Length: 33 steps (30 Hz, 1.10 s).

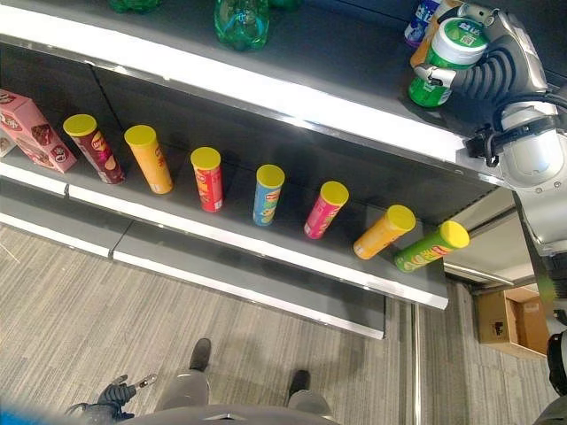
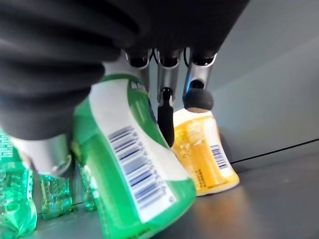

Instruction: Put the goods on the table back onto the shelves and tidy them up.

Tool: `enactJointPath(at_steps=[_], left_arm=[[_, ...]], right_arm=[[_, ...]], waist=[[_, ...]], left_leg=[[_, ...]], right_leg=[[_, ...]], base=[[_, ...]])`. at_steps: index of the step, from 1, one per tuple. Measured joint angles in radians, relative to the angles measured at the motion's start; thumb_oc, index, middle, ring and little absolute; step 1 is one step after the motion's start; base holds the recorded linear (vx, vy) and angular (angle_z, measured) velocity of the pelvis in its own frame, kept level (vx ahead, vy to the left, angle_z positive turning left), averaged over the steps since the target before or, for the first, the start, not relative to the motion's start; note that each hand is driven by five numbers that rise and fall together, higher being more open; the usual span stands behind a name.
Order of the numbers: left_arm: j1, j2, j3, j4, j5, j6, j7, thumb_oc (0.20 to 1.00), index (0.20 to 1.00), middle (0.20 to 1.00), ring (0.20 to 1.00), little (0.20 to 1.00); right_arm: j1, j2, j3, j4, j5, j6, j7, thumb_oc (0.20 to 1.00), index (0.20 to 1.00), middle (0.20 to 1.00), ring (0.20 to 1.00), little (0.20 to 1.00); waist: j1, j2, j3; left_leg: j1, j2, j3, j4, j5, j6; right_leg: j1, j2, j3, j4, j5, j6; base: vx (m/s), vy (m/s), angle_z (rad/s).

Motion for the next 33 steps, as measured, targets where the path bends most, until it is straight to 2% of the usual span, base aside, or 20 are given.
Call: enactJointPath(at_steps=[12, 17, 23, 33], left_arm=[[-0.001, 0.000, 0.001, 0.000, 0.000, 0.000, 0.000, 1.000, 1.000, 1.000, 1.000, 1.000], [-0.028, 0.003, -0.028, 0.002, 0.007, -0.002, 0.007, 1.000, 1.000, 1.000, 1.000, 1.000], [-0.033, 0.002, -0.020, 0.001, 0.006, 0.002, -0.001, 1.000, 1.000, 1.000, 1.000, 1.000], [-0.035, 0.002, -0.019, 0.000, 0.007, 0.002, -0.004, 1.000, 1.000, 1.000, 1.000, 1.000]], right_arm=[[0.002, -0.037, -0.001, -0.007, -0.016, -0.003, 0.016, 0.200, 0.200, 0.200, 0.200, 0.200], [0.002, -0.033, -0.010, -0.020, -0.039, -0.003, 0.015, 0.200, 0.200, 0.200, 0.200, 0.200], [0.039, -0.038, -0.049, -0.048, -0.055, 0.001, 0.014, 0.200, 0.200, 0.200, 0.200, 0.200], [0.041, -0.038, -0.050, -0.048, -0.078, 0.001, 0.011, 0.200, 0.200, 0.200, 0.200, 0.200]], waist=[[-0.004, 0.001, 0.010], [-0.008, 0.001, 0.015], [-0.017, 0.006, 0.018], [-0.026, 0.007, 0.019]], left_leg=[[0.002, 0.000, 0.000, -0.008, 0.003, 0.001], [0.003, 0.000, 0.005, -0.009, 0.003, 0.001], [0.005, 0.000, 0.007, -0.010, 0.003, 0.001], [0.009, 0.000, 0.009, -0.011, 0.003, 0.001]], right_leg=[[-0.002, -0.001, -0.001, 0.000, -0.001, 0.001], [-0.003, -0.002, 0.003, 0.000, -0.001, 0.001], [-0.003, -0.003, 0.003, 0.000, -0.001, 0.001], [-0.001, -0.003, 0.006, 0.000, -0.001, 0.001]], base=[[0.00, 0.000, 0.00], [0.00, 0.001, -0.01], [0.00, 0.000, 0.00], [0.00, 0.000, 0.00]])
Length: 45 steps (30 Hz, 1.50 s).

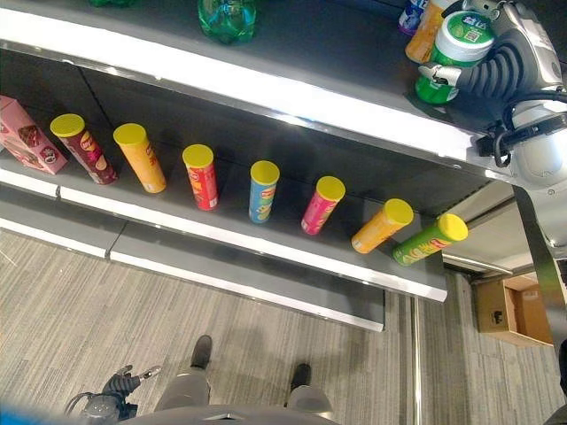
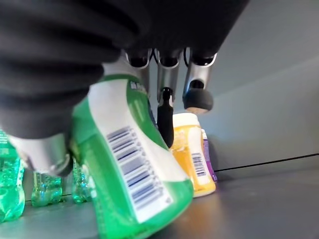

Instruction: Put the goods on the table back onto the shelves and tidy them up.

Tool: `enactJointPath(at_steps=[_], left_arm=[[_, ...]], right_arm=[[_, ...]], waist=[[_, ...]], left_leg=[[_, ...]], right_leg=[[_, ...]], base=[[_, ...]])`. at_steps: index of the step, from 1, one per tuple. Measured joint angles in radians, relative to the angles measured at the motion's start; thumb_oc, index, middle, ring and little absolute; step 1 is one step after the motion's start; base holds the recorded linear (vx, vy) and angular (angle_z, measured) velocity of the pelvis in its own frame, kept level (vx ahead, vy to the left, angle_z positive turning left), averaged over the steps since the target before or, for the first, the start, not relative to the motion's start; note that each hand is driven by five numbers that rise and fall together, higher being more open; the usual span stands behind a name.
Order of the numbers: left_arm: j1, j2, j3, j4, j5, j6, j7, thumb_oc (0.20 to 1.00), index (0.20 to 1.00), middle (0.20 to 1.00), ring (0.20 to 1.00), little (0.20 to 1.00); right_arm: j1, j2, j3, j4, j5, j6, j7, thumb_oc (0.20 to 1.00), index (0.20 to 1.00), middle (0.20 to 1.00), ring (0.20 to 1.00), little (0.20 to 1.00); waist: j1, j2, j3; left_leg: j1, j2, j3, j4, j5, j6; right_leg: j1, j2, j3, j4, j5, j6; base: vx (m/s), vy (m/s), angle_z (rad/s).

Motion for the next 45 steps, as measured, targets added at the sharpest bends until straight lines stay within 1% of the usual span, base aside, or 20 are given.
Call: enactJointPath(at_steps=[4, 5, 6, 7, 11, 13, 15, 18, 23, 25, 30, 32, 33, 34, 37, 39, 40, 41, 43, 45], left_arm=[[0.000, 0.000, 0.000, 0.000, 0.001, 0.000, 0.000, 1.000, 1.000, 1.000, 1.000, 1.000], [0.000, 0.000, 0.000, 0.000, 0.001, 0.000, 0.000, 1.000, 1.000, 1.000, 1.000, 1.000], [0.000, 0.000, 0.000, 0.000, 0.001, 0.000, 0.000, 1.000, 1.000, 1.000, 1.000, 1.000], [0.000, 0.000, 0.000, 0.000, 0.001, 0.000, 0.000, 1.000, 1.000, 1.000, 1.000, 1.000], [0.000, 0.000, 0.000, 0.000, 0.000, 0.001, 0.000, 1.000, 1.000, 1.000, 1.000, 1.000], [-0.003, 0.000, 0.001, -0.001, -0.001, 0.001, 0.000, 1.000, 1.000, 1.000, 1.000, 1.000], [-0.004, 0.000, 0.020, -0.001, -0.002, 0.003, 0.001, 1.000, 1.000, 1.000, 1.000, 1.000], [-0.008, 0.001, 0.032, -0.007, -0.001, 0.009, 0.006, 1.000, 1.000, 1.000, 1.000, 1.000], [-0.024, -0.001, 0.032, -0.009, 0.001, 0.008, 0.016, 1.000, 1.000, 1.000, 1.000, 1.000], [-0.027, -0.001, 0.032, -0.009, 0.001, 0.008, 0.019, 1.000, 1.000, 1.000, 1.000, 1.000], [-0.027, -0.002, 0.031, -0.006, 0.001, 0.009, 0.020, 1.000, 1.000, 1.000, 1.000, 1.000], [-0.029, -0.002, 0.031, -0.006, 0.002, 0.009, 0.020, 1.000, 1.000, 1.000, 1.000, 1.000], [-0.028, -0.004, 0.031, -0.006, 0.002, 0.009, 0.020, 1.000, 1.000, 1.000, 1.000, 1.000], [-0.025, -0.006, 0.029, -0.006, 0.002, 0.009, 0.020, 1.000, 1.000, 1.000, 1.000, 1.000], [-0.023, -0.013, 0.029, -0.008, 0.003, 0.007, 0.017, 1.000, 1.000, 1.000, 1.000, 1.000], [-0.023, -0.016, 0.028, -0.009, 0.004, 0.005, 0.008, 1.000, 1.000, 1.000, 1.000, 1.000], [-0.024, -0.020, 0.026, -0.009, 0.004, 0.003, 0.004, 1.000, 1.000, 1.000, 1.000, 1.000], [-0.030, -0.021, 0.026, -0.016, 0.006, -0.001, -0.010, 1.000, 1.000, 1.000, 1.000, 1.000], [-0.036, -0.021, 0.026, -0.019, 0.006, -0.002, -0.021, 1.000, 1.000, 1.000, 1.000, 1.000], [-0.037, -0.021, 0.028, -0.020, 0.006, -0.002, -0.028, 1.000, 1.000, 1.000, 1.000, 1.000]], right_arm=[[0.001, 0.000, 0.001, 0.000, 0.000, 0.003, 0.002, 0.200, 0.200, 0.200, 0.200, 0.200], [0.002, 0.000, 0.001, 0.000, -0.001, 0.006, 0.004, 0.485, 0.485, 0.485, 0.485, 0.485], [0.003, 0.000, 0.001, 0.000, -0.001, 0.007, 0.005, 0.843, 0.843, 0.843, 0.843, 0.843], [0.007, 0.001, 0.002, -0.001, -0.001, 0.008, 0.005, 1.000, 1.000, 1.000, 1.000, 1.000], [0.038, 0.001, -0.008, -0.035, -0.025, 0.017, 0.006, 1.000, 1.000, 1.000, 1.000, 1.000], [0.067, 0.003, -0.030, -0.094, -0.043, 0.020, 0.003, 1.000, 1.000, 1.000, 1.000, 1.000], [0.120, 0.032, -0.100, -0.192, -0.063, 0.021, -0.015, 1.000, 1.000, 1.000, 1.000, 1.000], [0.176, 0.044, -0.220, -0.307, -0.111, 0.012, -0.054, 1.000, 1.000, 1.000, 1.000, 1.000], [0.267, 0.043, -0.391, -0.335, -0.170, 0.012, -0.136, 1.000, 1.000, 1.000, 1.000, 1.000], [0.323, 0.043, -0.450, -0.343, -0.198, 0.015, -0.169, 1.000, 1.000, 1.000, 1.000, 1.000], [0.454, 0.052, -0.550, -0.350, -0.200, 0.016, -0.209, 1.000, 1.000, 1.000, 1.000, 1.000], [0.495, 0.093, -0.595, -0.366, -0.195, 0.014, -0.215, 1.000, 1.000, 1.000, 1.000, 1.000], [0.521, 0.142, -0.619, -0.390, -0.194, 0.011, -0.216, 1.000, 1.000, 1.000, 1.000, 1.000], [0.530, 0.176, -0.618, -0.397, -0.177, 0.000, -0.215, 1.000, 1.000, 1.000, 1.000, 1.000], [0.600, 0.216, -0.615, -0.397, -0.081, -0.029, -0.178, 1.000, 1.000, 1.000, 1.000, 1.000], [0.642, 0.305, -0.591, -0.389, 0.110, -0.055, -0.079, 1.000, 1.000, 1.000, 1.000, 1.000], [0.669, 0.332, -0.574, -0.387, 0.176, -0.068, -0.043, 1.000, 1.000, 1.000, 1.000, 1.000], [0.743, 0.394, -0.552, -0.382, 0.275, -0.079, 0.025, 1.000, 1.000, 1.000, 1.000, 1.000], [0.820, 0.441, -0.523, -0.365, 0.362, -0.076, 0.096, 1.000, 1.000, 1.000, 1.000, 1.000], [0.880, 0.540, -0.505, -0.336, 0.471, -0.060, 0.165, 1.000, 1.000, 1.000, 1.000, 1.000]], waist=[[0.001, 0.000, 0.000], [0.001, 0.000, 0.000], [0.001, 0.000, 0.000], [0.001, 0.000, 0.000], [-0.006, -0.001, -0.001], [-0.009, 0.001, -0.002], [-0.012, 0.001, -0.002], [-0.024, 0.002, -0.003], [-0.038, -0.004, -0.007], [-0.055, -0.006, -0.015], [-0.089, -0.014, -0.039], [-0.102, -0.019, -0.047], [-0.108, -0.022, -0.061], [-0.120, -0.023, -0.073], [-0.153, -0.025, -0.077], [-0.173, -0.025, -0.084], [-0.184, -0.022, -0.086], [-0.192, -0.021, -0.091], [-0.196, -0.018, -0.091], [-0.209, -0.016, -0.091]], left_leg=[[0.006, 0.000, 0.002, -0.003, 0.000, 0.000], [0.009, 0.000, 0.003, -0.005, 0.000, 0.000], [0.011, 0.000, 0.003, -0.006, 0.000, 0.000], [0.019, 0.000, 0.004, -0.011, 0.001, 0.002], [0.026, 0.000, 0.007, -0.015, 0.002, 0.003], [0.026, 0.001, 0.008, -0.016, 0.002, 0.003], [0.027, 0.000, 0.009, -0.016, 0.002, 0.003], [0.029, -0.001, 0.012, -0.016, 0.002, 0.003], [0.036, 0.001, 0.022, -0.017, 0.002, 0.003], [0.045, 0.003, 0.030, -0.025, 0.002, 0.003], [0.068, 0.007, 0.060, -0.041, 0.002, 0.003], [0.083, 0.011, 0.076, -0.052, 0.001, 0.003], [0.085, 0.014, 0.088, -0.057, 0.001, 0.003], [0.088, 0.015, 0.097, -0.064, 0.001, 0.003], [0.103, 0.017, 0.119, -0.071, 0.001, 0.002], [0.114, 0.024, 0.158, -0.074, -0.004, -0.003], [0.118, 0.026, 0.167, -0.074, -0.005, -0.005], [0.115, 0.029, 0.180, -0.074, -0.006, -0.006], [0.115, 0.031, 0.202, -0.074, -0.006, -0.006], [0.117, 0.031, 0.211, -0.074, -0.006, -0.006]], right_leg=[[0.004, 0.000, 0.001, 0.000, 0.000, 0.000], [0.006, -0.001, 0.002, 0.000, 0.000, 0.000], [0.008, -0.001, 0.001, 0.000, 0.000, 0.000], [0.012, -0.002, 0.001, 0.000, -0.001, 0.001], [0.014, -0.002, 0.005, 0.000, -0.001, 0.001], [0.014, -0.003, 0.007, 0.000, -0.001, 0.001], [0.014, -0.003, 0.008, 0.000, -0.001, 0.001], [0.014, -0.004, 0.012, 0.000, -0.001, 0.001], [0.014, -0.004, 0.025, 0.000, -0.001, 0.000], [0.015, -0.005, 0.032, 0.000, 0.000, 0.000], [0.012, -0.007, 0.058, 0.000, 0.000, 0.000], [0.011, -0.006, 0.075, 0.000, 0.000, 0.000], [0.003, -0.005, 0.086, 0.000, 0.000, 0.000], [-0.003, -0.005, 0.095, 0.000, 0.001, 0.000], [-0.006, -0.005, 0.118, 0.000, 0.004, 0.001], [-0.024, -0.001, 0.158, 0.000, 0.012, 0.000], [-0.026, -0.001, 0.166, 0.000, 0.013, 0.000], [-0.039, 0.001, 0.182, 0.000, 0.017, -0.001], [-0.054, 0.002, 0.205, 0.000, 0.025, 0.000], [-0.057, 0.001, 0.215, 0.000, 0.028, 0.001]], base=[[0.00, 0.000, 0.00], [0.00, 0.000, 0.00], [0.00, 0.000, 0.00], [0.00, 0.000, 0.00], [0.00, 0.004, -0.02], [0.00, 0.000, 0.00], [0.00, 0.000, 0.00], [0.00, 0.000, 0.00], [0.00, 0.012, -0.06], [0.01, 0.028, -0.12], [0.00, 0.034, -0.16], [0.00, 0.042, -0.24], [-0.01, 0.044, -0.29], [-0.01, 0.054, -0.36], [-0.02, 0.043, -0.22], [-0.03, 0.043, -0.46], [-0.06, 0.062, -0.51], [-0.05, 0.045, -0.34], [-0.04, 0.046, -0.32], [-0.02, 0.029, -0.18]])
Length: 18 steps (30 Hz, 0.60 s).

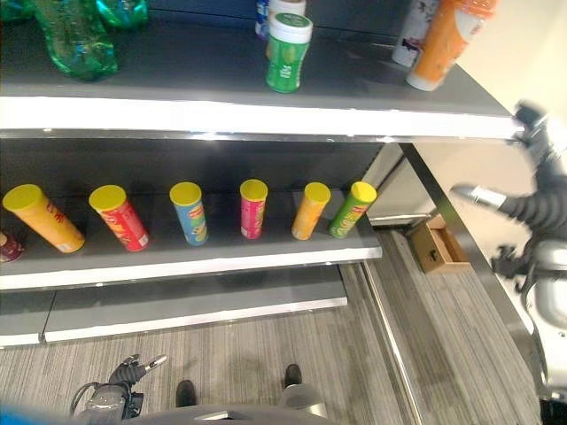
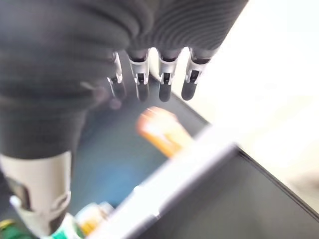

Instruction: Put the goods on the table back onto the shelves and tidy them up.

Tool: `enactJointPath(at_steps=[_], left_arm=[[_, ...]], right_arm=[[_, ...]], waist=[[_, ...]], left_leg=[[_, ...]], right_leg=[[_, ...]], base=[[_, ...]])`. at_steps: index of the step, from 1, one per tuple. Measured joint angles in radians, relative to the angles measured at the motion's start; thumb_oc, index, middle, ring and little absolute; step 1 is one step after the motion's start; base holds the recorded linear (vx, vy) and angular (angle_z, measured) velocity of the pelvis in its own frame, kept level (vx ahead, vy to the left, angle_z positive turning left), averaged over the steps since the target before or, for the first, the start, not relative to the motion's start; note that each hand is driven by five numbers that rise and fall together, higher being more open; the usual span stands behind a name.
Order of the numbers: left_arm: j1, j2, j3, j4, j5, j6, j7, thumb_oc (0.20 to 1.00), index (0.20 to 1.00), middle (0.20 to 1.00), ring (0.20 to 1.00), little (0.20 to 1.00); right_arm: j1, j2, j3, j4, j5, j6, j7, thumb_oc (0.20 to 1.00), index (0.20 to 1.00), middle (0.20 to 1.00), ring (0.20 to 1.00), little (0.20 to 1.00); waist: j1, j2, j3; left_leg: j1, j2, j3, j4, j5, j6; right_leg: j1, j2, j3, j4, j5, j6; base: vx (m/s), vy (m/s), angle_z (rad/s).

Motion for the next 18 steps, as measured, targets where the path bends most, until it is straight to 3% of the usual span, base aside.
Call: enactJointPath(at_steps=[6, 9, 10, 11, 13, 15, 18], left_arm=[[0.018, 0.002, -0.001, -0.023, 0.027, -0.007, -0.041, 1.000, 1.000, 1.000, 1.000, 1.000], [0.028, 0.000, -0.041, -0.018, 0.046, -0.017, -0.075, 1.000, 1.000, 1.000, 1.000, 1.000], [0.016, -0.003, -0.093, -0.017, 0.046, -0.014, -0.086, 1.000, 1.000, 1.000, 1.000, 1.000], [0.008, -0.017, -0.124, -0.023, 0.045, -0.014, -0.089, 1.000, 1.000, 1.000, 1.000, 1.000], [0.016, -0.033, -0.170, 0.001, 0.045, -0.005, -0.090, 1.000, 1.000, 1.000, 1.000, 1.000], [-0.025, -0.052, -0.167, 0.058, 0.041, 0.002, -0.085, 1.000, 1.000, 1.000, 1.000, 1.000], [-0.030, -0.040, -0.125, 0.069, 0.035, 0.005, -0.063, 1.000, 1.000, 1.000, 1.000, 1.000]], right_arm=[[0.171, 0.009, 0.063, 0.122, 0.252, 0.111, 0.254, 1.000, 1.000, 1.000, 1.000, 1.000], [0.119, 0.079, 0.253, 0.599, 0.276, 0.186, 0.353, 1.000, 1.000, 1.000, 1.000, 1.000], [-0.035, 0.119, 0.503, 1.105, 0.161, 0.244, 0.337, 1.000, 1.000, 1.000, 1.000, 1.000], [-0.041, 0.181, 0.578, 1.189, 0.087, 0.279, 0.336, 1.000, 1.000, 1.000, 1.000, 1.000], [-0.115, 0.349, 0.593, 1.308, 0.001, 0.251, 0.313, 1.000, 1.000, 1.000, 1.000, 1.000], [-0.260, 0.476, 0.480, 1.527, -0.042, 0.255, 0.200, 1.000, 1.000, 1.000, 1.000, 1.000], [-0.294, 0.477, 0.428, 1.460, -0.083, 0.212, 0.114, 1.000, 1.000, 1.000, 1.000, 1.000]], waist=[[-0.033, 0.020, -0.002], [-0.012, 0.031, 0.003], [0.026, 0.029, -0.002], [0.057, 0.054, 0.004], [0.069, 0.091, 0.012], [0.085, 0.101, 0.005], [0.099, 0.114, 0.000]], left_leg=[[0.001, 0.001, 0.020, -0.006, -0.004, 0.000], [-0.001, 0.000, 0.019, -0.005, -0.004, 0.002], [0.001, -0.003, 0.010, -0.005, -0.003, 0.001], [-0.001, -0.006, -0.001, -0.006, -0.002, 0.003], [-0.002, -0.008, -0.015, 0.000, 0.000, 0.004], [0.000, -0.006, -0.033, -0.002, -0.004, 0.008], [0.009, -0.006, -0.042, -0.005, -0.004, 0.009]], right_leg=[[-0.011, -0.002, 0.019, 0.000, -0.001, 0.002], [-0.010, -0.004, 0.016, 0.000, 0.000, 0.002], [-0.001, -0.006, 0.005, 0.000, 0.000, 0.005], [0.001, -0.010, -0.006, 0.000, -0.001, 0.007], [0.015, -0.012, -0.021, 0.000, -0.004, 0.010], [0.031, -0.008, -0.038, -0.002, -0.013, 0.015], [0.042, -0.013, -0.052, -0.002, -0.015, 0.016]], base=[[-0.01, 0.025, -0.10], [-0.03, -0.013, 0.04], [-0.03, -0.056, 0.22], [0.00, -0.077, 0.25], [0.02, -0.075, 0.22], [0.03, -0.035, 0.27], [0.04, -0.036, 0.13]])
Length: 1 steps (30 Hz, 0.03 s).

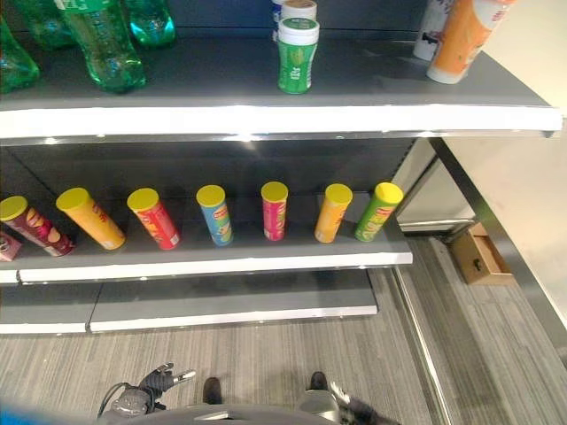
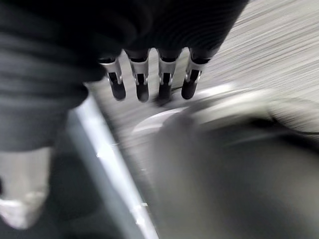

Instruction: Put the goods on the table back onto the shelves and tidy them up.

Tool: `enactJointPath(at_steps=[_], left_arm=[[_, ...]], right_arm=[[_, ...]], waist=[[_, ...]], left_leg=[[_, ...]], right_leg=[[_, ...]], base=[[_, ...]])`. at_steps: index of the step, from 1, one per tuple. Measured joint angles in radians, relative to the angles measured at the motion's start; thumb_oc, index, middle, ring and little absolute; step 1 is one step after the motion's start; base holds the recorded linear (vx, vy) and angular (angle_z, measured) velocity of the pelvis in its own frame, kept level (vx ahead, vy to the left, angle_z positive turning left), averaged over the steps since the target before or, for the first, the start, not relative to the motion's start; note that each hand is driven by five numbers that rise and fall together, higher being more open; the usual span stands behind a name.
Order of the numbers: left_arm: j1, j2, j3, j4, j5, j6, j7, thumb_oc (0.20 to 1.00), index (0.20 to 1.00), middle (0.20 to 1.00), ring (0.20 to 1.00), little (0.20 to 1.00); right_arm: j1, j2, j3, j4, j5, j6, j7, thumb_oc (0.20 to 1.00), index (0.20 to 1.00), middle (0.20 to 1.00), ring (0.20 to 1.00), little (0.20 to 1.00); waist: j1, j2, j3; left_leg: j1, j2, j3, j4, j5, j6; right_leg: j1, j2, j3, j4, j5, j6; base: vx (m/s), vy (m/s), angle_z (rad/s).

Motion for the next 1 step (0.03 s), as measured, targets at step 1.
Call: enactJointPath(at_steps=[1], left_arm=[[-0.001, 0.007, 0.002, -0.003, -0.003, 0.000, 0.001, 1.000, 1.000, 1.000, 1.000, 1.000]], right_arm=[[-0.003, -0.013, 0.011, -0.005, -0.016, -0.005, -0.021, 1.000, 1.000, 1.000, 1.000, 1.000]], waist=[[0.002, -0.001, -0.003]], left_leg=[[0.004, 0.001, -0.002, 0.000, 0.000, 0.001]], right_leg=[[0.006, 0.000, -0.002, 0.000, -0.001, -0.002]], base=[[0.03, -0.026, 0.10]])
